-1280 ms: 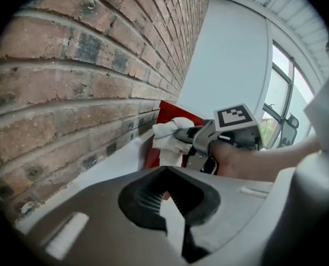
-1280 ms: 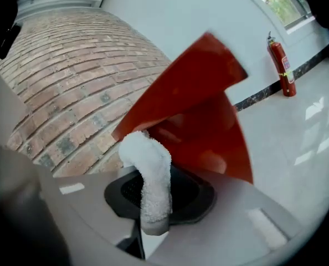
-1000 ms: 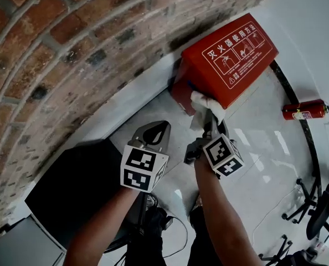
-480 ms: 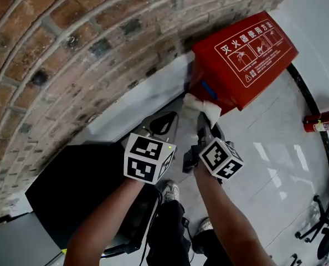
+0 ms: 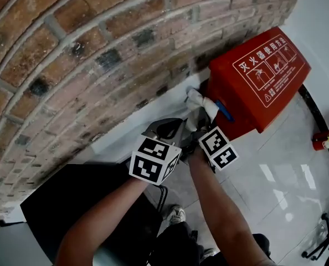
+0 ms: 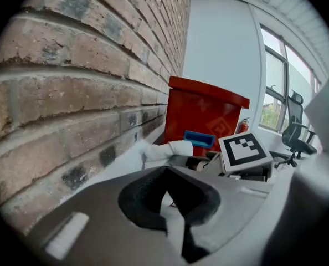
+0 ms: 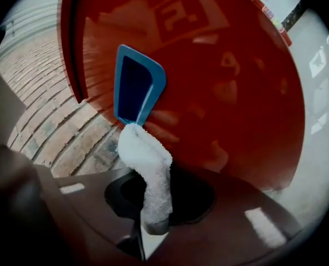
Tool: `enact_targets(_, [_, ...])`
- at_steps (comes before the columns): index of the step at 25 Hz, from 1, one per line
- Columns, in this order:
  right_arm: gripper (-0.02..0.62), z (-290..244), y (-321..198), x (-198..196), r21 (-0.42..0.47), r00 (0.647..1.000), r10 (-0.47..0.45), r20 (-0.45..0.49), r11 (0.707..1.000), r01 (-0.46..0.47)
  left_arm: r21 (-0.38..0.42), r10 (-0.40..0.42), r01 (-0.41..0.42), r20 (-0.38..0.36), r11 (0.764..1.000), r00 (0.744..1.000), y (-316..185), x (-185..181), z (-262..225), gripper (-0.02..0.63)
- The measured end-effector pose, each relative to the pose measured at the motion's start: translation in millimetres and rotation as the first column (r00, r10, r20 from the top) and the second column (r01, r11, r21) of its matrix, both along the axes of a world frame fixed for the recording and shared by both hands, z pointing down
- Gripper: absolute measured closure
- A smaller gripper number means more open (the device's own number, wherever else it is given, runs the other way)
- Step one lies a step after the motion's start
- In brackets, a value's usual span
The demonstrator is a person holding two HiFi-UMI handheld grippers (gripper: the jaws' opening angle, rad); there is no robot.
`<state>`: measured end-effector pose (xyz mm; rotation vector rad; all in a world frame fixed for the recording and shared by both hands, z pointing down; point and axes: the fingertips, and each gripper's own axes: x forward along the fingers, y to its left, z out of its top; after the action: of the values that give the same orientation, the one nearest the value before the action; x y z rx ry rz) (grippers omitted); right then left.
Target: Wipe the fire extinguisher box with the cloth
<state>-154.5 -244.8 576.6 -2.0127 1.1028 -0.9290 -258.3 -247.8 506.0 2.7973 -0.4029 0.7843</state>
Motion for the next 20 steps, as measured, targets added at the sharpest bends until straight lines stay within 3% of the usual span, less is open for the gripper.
enact_targets(6, [0.509,12,38,5,-0.056,0.993,-0.041,-0.107,0.998,0.035,0.134,0.029,-0.035,0.045,0.99,0.999,6,15,37,0.606])
enact_targets(13, [0.509,41,118,11,-0.087,0.995,0.023,-0.096,0.996,-0.032,0.149,0.081,-0.09,0.069,0.985,0.994,43,33,67,0.606])
enact_targets(20, [0.509,74,177,18,-0.133,0.992,0.069,-0.107,0.988,-0.083,0.111,0.102,-0.108,0.058,0.988,0.993,60,43,97,0.606])
